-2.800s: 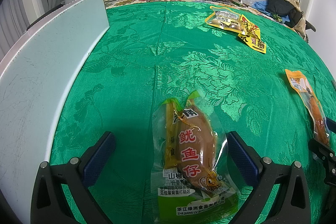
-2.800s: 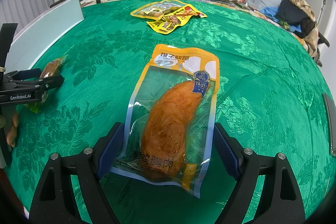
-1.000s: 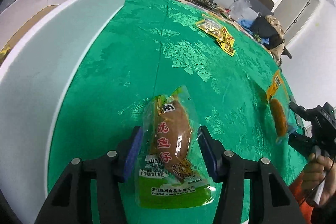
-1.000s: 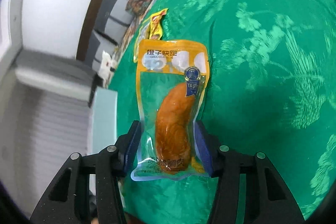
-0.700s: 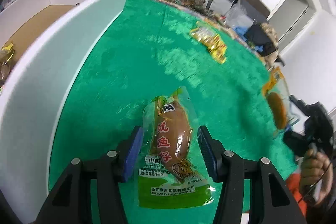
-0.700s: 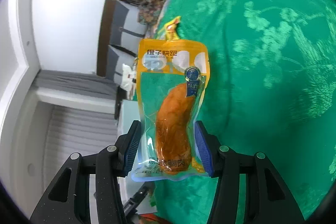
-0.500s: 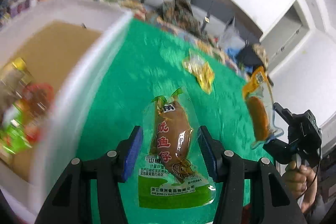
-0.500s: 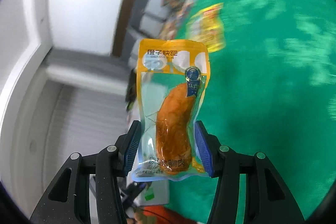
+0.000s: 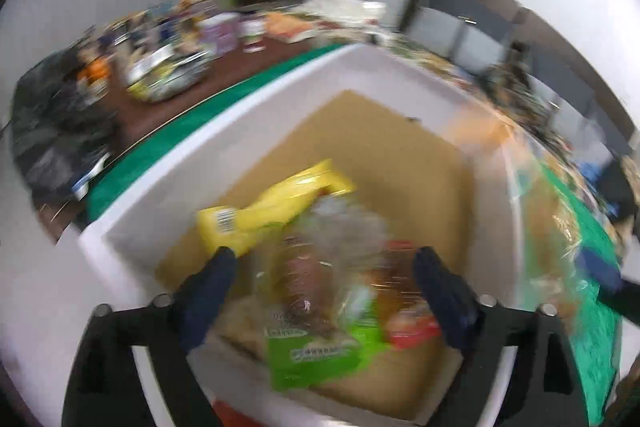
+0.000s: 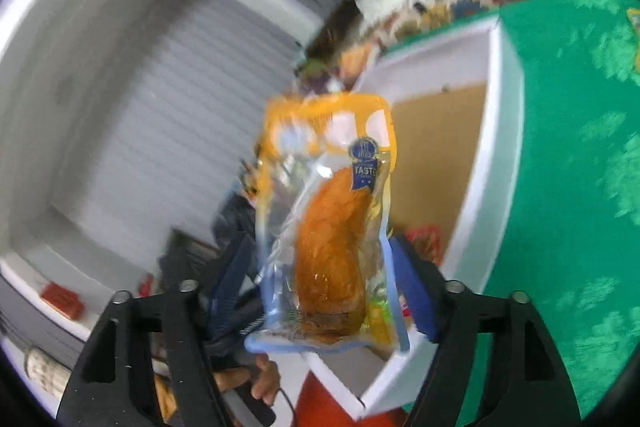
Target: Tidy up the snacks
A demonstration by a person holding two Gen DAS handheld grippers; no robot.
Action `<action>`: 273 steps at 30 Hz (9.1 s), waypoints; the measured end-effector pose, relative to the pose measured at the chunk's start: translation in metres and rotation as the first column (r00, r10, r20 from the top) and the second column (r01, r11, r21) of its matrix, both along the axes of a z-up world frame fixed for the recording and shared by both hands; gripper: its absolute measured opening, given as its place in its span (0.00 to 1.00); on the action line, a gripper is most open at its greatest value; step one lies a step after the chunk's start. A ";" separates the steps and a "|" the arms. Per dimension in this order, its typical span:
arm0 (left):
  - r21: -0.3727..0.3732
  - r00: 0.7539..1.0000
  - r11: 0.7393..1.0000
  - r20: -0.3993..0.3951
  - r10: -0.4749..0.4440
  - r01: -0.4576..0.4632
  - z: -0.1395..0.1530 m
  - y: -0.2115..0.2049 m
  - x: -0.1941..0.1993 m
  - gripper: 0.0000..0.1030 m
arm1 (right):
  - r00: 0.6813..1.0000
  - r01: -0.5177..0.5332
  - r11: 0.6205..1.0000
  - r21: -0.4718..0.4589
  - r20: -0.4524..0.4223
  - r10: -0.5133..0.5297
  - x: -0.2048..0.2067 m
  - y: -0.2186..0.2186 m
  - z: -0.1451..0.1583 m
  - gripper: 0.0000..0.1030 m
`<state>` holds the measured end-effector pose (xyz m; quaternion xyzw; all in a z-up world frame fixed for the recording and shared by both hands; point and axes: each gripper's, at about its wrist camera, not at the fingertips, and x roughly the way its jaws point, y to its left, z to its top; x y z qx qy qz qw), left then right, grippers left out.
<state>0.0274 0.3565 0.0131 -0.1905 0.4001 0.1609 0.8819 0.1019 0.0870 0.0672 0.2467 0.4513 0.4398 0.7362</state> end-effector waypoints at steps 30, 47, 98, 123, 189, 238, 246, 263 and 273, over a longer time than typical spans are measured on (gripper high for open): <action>-0.028 0.791 0.792 -0.031 -0.611 0.610 -0.049 -0.334 0.079 1.00 | 0.805 0.576 0.424 -0.699 0.394 -0.444 -0.021 -0.384 -0.139 0.73; 0.145 0.761 0.747 -0.152 -0.631 0.648 -0.114 -0.386 0.137 1.00 | 0.783 0.604 0.452 -0.657 0.380 -0.493 -0.012 -0.410 -0.143 0.82; -0.058 0.611 0.634 -0.215 -0.762 0.771 -0.092 -0.472 0.428 0.59 | 0.781 0.606 0.455 -0.653 0.380 -0.495 -0.014 -0.408 -0.143 0.84; 0.064 0.804 0.805 -0.135 -0.579 0.590 -0.105 -0.338 0.186 0.92 | 0.781 0.607 0.455 -0.652 0.381 -0.495 -0.013 -0.408 -0.143 0.84; 0.152 0.884 0.872 -0.131 -0.449 0.466 -0.113 -0.318 0.199 1.00 | 0.854 0.521 0.535 -0.665 0.395 -0.339 -0.017 -0.320 -0.148 0.78; 0.152 0.884 0.872 -0.130 -0.449 0.465 -0.114 -0.319 0.199 1.00 | 0.851 0.524 0.541 -0.658 0.383 -0.358 -0.012 -0.325 -0.149 0.81; 0.152 0.884 0.872 -0.130 -0.449 0.465 -0.114 -0.319 0.200 1.00 | 0.851 0.524 0.541 -0.658 0.383 -0.359 -0.013 -0.325 -0.149 0.82; 0.152 0.884 0.872 -0.130 -0.449 0.465 -0.114 -0.319 0.200 1.00 | 0.851 0.524 0.541 -0.658 0.383 -0.360 -0.013 -0.325 -0.149 0.83; 0.134 0.847 0.840 -0.177 -0.502 0.526 -0.113 -0.320 0.204 1.00 | 0.851 0.524 0.542 -0.657 0.380 -0.362 -0.013 -0.325 -0.149 0.82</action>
